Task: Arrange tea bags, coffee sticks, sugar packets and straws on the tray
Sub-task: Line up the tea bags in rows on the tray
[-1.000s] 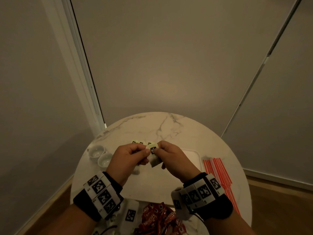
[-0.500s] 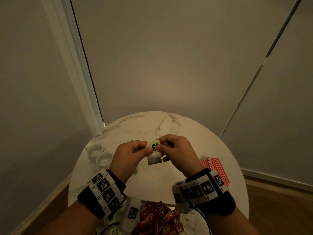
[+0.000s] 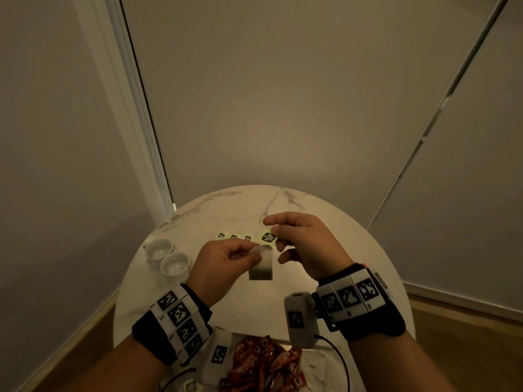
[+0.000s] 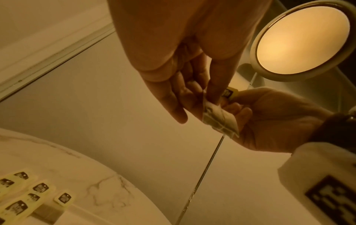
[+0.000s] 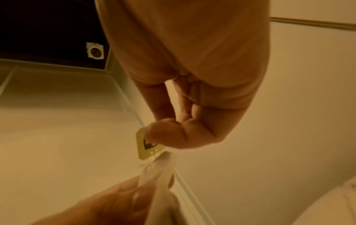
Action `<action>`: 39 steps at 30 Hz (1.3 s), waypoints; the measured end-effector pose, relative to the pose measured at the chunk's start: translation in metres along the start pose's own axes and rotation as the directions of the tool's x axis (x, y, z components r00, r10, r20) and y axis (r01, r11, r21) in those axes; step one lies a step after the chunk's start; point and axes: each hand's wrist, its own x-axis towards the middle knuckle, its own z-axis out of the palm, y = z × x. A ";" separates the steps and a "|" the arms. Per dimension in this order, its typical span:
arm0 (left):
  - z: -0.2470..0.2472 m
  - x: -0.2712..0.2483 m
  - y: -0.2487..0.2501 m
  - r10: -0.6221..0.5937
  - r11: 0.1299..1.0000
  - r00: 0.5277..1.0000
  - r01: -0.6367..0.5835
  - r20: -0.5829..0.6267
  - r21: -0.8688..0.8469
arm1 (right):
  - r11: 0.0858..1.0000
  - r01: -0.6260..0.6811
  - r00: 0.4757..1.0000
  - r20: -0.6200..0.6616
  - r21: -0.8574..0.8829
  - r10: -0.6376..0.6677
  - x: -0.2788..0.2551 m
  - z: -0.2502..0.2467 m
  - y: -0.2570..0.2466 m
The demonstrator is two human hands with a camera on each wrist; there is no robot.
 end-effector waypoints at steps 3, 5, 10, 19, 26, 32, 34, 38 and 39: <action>0.001 0.001 -0.002 0.008 1.000 1.000 -0.008 -0.018 -0.004 | 1.000 0.013 1.000 -0.004 0.010 -0.013 0.000 0.004 0.000; 0.002 0.001 -0.004 -0.016 1.000 0.998 0.014 -0.057 -0.026 | 0.996 0.081 0.997 -0.014 -0.035 -0.081 -0.002 0.005 0.003; 0.001 0.002 -0.007 -0.177 0.958 0.982 0.157 -0.064 -0.239 | 0.804 0.255 0.956 0.016 -0.537 -0.292 -0.010 0.007 0.012; 0.000 0.001 -0.008 -0.233 0.933 0.972 0.217 -0.022 -0.288 | 0.421 0.389 0.862 0.163 -0.819 -0.480 -0.013 0.013 0.012; 0.001 -0.003 -0.006 -0.215 0.920 0.976 0.200 -0.008 -0.336 | 0.500 0.363 0.881 0.115 -0.786 -0.458 -0.011 0.017 0.016; 0.005 -0.006 -0.012 -0.185 0.917 0.982 0.164 -0.023 -0.365 | 0.720 0.259 0.922 -0.058 -0.644 -0.384 -0.008 0.023 0.027; 0.008 -0.007 -0.014 -0.193 0.909 0.980 0.160 -0.048 -0.385 | 0.761 0.227 0.933 -0.088 -0.607 -0.349 -0.009 0.027 0.032; 0.013 -0.009 -0.018 -0.204 0.900 0.978 0.167 -0.050 -0.402 | 0.891 0.165 0.953 -0.166 -0.424 -0.255 -0.008 0.030 0.038; 0.014 -0.010 -0.019 -0.206 0.900 0.978 0.172 -0.043 -0.400 | 0.924 0.155 0.958 -0.177 -0.351 -0.227 -0.008 0.032 0.038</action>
